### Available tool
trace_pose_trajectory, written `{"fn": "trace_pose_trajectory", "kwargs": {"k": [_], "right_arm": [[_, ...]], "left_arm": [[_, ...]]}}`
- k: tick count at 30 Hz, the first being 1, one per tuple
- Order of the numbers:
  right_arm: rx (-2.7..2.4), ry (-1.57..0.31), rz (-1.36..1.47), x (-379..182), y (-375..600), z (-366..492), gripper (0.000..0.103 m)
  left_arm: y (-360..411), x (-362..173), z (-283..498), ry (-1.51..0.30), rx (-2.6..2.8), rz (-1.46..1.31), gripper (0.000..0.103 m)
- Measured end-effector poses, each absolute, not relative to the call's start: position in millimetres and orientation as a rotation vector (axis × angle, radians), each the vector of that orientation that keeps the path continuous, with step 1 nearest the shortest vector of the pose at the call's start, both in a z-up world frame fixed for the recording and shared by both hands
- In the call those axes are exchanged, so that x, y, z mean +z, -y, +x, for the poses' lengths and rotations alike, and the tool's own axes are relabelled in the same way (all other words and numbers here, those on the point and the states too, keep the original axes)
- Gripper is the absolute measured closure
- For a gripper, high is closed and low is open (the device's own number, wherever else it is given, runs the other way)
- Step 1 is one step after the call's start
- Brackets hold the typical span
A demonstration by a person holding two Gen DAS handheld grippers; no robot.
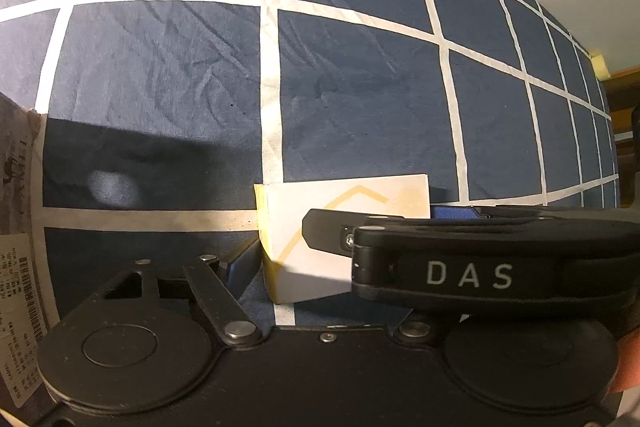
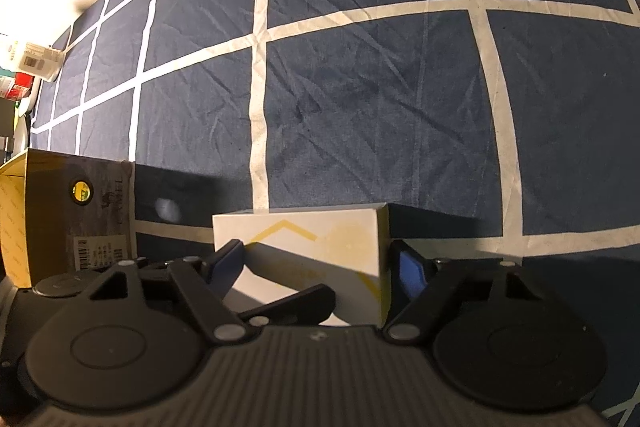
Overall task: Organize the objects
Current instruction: 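Close both grippers on the small white-and-yellow box, then lift the small box with both grippers and carry it over the cardboard box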
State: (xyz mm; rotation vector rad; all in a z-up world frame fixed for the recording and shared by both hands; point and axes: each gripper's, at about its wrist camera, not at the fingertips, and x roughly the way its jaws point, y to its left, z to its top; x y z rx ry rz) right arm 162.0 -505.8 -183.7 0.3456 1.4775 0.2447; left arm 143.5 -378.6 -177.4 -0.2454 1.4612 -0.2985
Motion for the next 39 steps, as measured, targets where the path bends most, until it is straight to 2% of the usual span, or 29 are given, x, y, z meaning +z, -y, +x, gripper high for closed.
{"fn": "trace_pose_trajectory", "kwargs": {"k": [17, 39], "right_arm": [[0.257, -1.367, 0.349, -124.8, 508.9, 124.4, 0.026], [0.291, -1.247, 0.321, -53.2, 462.1, 44.1, 0.027]], "left_arm": [[390.3, -118.6, 108.3, -1.373, -0.279, -0.185, 0.035], [350.8, -48.6, 31.2, -1.257, -0.26, -0.169, 0.035]]}}
